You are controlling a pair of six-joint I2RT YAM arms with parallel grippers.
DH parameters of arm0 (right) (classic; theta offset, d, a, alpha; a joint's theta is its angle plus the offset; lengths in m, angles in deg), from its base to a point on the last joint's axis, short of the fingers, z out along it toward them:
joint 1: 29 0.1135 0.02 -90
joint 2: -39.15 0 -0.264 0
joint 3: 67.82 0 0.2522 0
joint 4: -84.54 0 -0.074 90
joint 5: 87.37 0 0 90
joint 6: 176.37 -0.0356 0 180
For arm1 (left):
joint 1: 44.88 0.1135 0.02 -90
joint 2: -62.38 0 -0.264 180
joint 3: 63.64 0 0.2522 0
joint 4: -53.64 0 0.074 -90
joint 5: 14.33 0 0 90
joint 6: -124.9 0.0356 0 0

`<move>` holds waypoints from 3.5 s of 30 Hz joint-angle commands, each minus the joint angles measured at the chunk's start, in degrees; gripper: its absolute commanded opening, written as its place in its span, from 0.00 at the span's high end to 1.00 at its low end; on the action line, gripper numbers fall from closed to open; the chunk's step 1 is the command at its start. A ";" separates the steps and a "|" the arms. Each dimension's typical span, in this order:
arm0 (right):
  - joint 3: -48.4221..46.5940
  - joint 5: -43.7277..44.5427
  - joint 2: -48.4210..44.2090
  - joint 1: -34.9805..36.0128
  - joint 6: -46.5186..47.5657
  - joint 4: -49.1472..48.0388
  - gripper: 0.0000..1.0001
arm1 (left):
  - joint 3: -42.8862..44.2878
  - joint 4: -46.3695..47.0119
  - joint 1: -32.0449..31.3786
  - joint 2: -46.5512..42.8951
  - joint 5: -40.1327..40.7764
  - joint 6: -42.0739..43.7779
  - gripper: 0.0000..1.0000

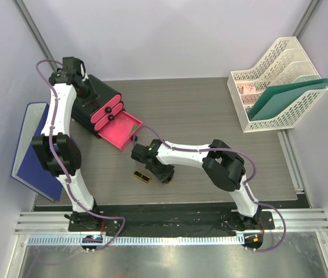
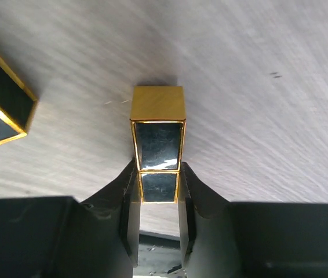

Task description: Organize the makeup

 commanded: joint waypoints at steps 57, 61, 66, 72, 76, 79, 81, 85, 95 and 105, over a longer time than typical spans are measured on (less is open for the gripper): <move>-49.89 -16.41 24.71 -15.35 -16.36 -26.95 0.37 | -0.07 -4.93 0.32 0.94 -0.90 2.15 1.00; -48.13 -18.34 23.57 -15.35 -15.40 -26.95 0.21 | 0.01 -4.84 0.32 1.20 -1.08 2.15 1.00; -44.44 -18.52 18.66 -15.35 -12.15 -26.69 0.18 | 0.28 -4.93 0.32 1.29 -1.17 2.06 1.00; -36.01 -19.23 7.76 -14.73 -2.31 -20.10 0.18 | 1.15 -5.11 0.32 1.64 -1.52 1.97 1.00; -27.67 -15.28 0.73 -11.57 4.72 -14.75 0.15 | 1.33 -5.28 0.32 1.99 -1.17 2.23 1.00; -23.52 -14.04 -2.88 -8.32 8.24 -11.22 0.14 | 1.33 -5.37 0.32 2.34 -1.08 2.32 1.00; -22.12 -13.95 -3.68 -6.39 9.39 -9.12 0.14 | 1.33 -5.46 0.32 2.52 -1.17 2.41 1.00; -18.08 -14.04 -3.24 -0.42 13.25 -3.67 0.14 | 1.07 -5.37 0.32 2.78 -1.08 2.41 1.00; -13.67 -3.41 2.20 5.92 16.07 -2.16 0.13 | 1.07 -5.63 0.32 2.61 -0.73 2.67 1.00; -13.93 -2.00 6.51 5.92 15.20 -6.56 0.77 | 2.03 -6.25 0.32 1.99 -0.46 2.94 1.00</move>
